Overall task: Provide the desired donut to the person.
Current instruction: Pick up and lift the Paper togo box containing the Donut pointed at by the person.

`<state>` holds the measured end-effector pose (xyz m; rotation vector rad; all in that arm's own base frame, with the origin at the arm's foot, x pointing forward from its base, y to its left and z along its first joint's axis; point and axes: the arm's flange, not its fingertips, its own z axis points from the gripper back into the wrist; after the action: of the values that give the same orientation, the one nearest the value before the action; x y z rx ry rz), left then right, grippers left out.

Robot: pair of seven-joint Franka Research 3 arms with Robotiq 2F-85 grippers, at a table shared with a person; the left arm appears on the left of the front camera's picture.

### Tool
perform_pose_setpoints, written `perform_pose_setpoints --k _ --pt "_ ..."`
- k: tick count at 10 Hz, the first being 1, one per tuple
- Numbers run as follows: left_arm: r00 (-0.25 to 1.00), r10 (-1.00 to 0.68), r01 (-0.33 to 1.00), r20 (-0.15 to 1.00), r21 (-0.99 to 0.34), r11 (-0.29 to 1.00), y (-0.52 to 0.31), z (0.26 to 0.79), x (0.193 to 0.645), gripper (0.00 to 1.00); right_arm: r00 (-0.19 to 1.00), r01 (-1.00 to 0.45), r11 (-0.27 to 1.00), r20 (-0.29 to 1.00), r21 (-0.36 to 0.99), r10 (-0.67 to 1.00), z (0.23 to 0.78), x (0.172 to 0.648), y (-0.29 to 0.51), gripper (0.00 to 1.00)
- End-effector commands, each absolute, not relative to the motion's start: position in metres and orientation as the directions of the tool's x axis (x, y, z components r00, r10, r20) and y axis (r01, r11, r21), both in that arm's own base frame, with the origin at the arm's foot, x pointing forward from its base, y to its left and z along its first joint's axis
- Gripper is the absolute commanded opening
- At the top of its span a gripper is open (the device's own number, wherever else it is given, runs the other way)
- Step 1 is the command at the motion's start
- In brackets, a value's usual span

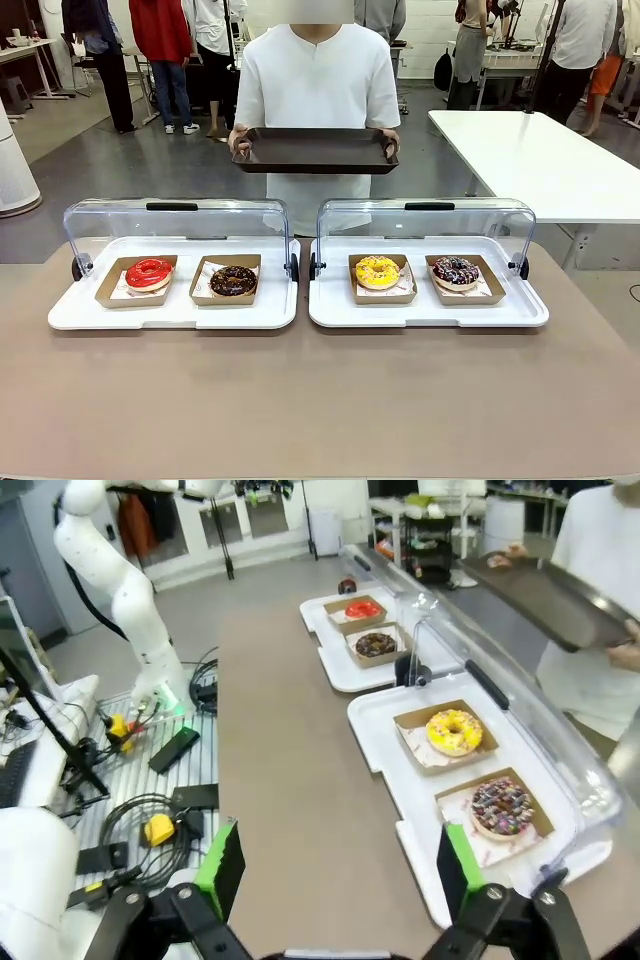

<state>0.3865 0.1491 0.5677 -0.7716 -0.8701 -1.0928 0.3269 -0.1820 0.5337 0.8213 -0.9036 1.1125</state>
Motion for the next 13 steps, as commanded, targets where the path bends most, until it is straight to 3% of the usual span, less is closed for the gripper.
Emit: perform_pose_setpoints --k 1,2,13 --pt "0.232 -0.454 0.941 0.860 -0.080 0.329 0.147 0.562 0.380 1.00 0.157 -0.972 0.223 0.911 0.074 0.382 0.535 0.327 -0.171 1.00" --pt "0.215 -0.414 0.955 0.884 -0.101 0.280 0.149 0.568 0.386 1.00 0.186 -0.965 0.243 0.907 0.097 0.377 0.534 0.327 -0.182 1.00" --pt "0.215 -0.414 0.955 0.884 -0.101 0.280 0.149 0.568 0.386 1.00 0.186 -0.965 0.243 0.907 0.097 0.377 0.534 0.327 -0.182 1.00"
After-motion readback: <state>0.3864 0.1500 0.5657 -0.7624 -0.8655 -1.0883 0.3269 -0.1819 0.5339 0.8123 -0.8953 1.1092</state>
